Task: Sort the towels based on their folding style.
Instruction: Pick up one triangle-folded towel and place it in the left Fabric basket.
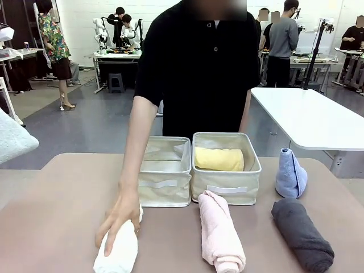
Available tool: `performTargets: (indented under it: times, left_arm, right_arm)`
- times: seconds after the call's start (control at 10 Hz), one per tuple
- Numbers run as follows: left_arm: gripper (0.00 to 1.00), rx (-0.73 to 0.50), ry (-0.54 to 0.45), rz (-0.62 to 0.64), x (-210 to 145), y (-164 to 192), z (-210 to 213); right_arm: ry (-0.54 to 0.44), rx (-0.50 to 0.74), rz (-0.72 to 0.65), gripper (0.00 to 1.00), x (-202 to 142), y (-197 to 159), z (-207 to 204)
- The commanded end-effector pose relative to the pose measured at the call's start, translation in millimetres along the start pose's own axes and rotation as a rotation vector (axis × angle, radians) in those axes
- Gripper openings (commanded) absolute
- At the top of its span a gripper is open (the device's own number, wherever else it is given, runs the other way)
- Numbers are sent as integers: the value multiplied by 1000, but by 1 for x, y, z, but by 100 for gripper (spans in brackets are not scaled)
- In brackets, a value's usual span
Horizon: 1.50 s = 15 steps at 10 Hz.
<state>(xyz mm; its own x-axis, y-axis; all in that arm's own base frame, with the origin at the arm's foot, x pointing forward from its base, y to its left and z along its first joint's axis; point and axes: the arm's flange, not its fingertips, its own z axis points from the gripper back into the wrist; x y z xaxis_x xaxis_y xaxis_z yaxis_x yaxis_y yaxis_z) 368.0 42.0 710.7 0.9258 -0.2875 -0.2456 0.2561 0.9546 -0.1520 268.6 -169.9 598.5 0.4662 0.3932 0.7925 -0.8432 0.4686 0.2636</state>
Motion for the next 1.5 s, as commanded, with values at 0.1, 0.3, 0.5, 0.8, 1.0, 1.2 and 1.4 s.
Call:
performTargets:
  times: [0.1,0.3,0.5,0.8,1.0,1.2,1.4]
  left_arm:
    - [8,16,-23,52,-7,-9,4]
    - [8,16,-23,52,-7,-9,4]
    - [8,16,-23,52,-7,-9,4]
    - [15,7,-12,37,-5,-5,3]
    - [15,7,-12,37,-5,-5,3]
    - [15,76,-81,-166,-4,-23,11]
    - [15,296,-135,-697,12,-70,19]
  right_arm:
    - [-35,12,17,100,1,-1,-1]
    - [-35,12,17,100,1,-1,-1]
    - [-35,12,17,100,1,-1,-1]
    - [-35,12,17,100,1,-1,-1]
    - [-35,12,17,100,1,-1,-1]
    - [-35,12,17,100,1,-1,-1]
    - [-35,12,17,100,1,-1,-1]
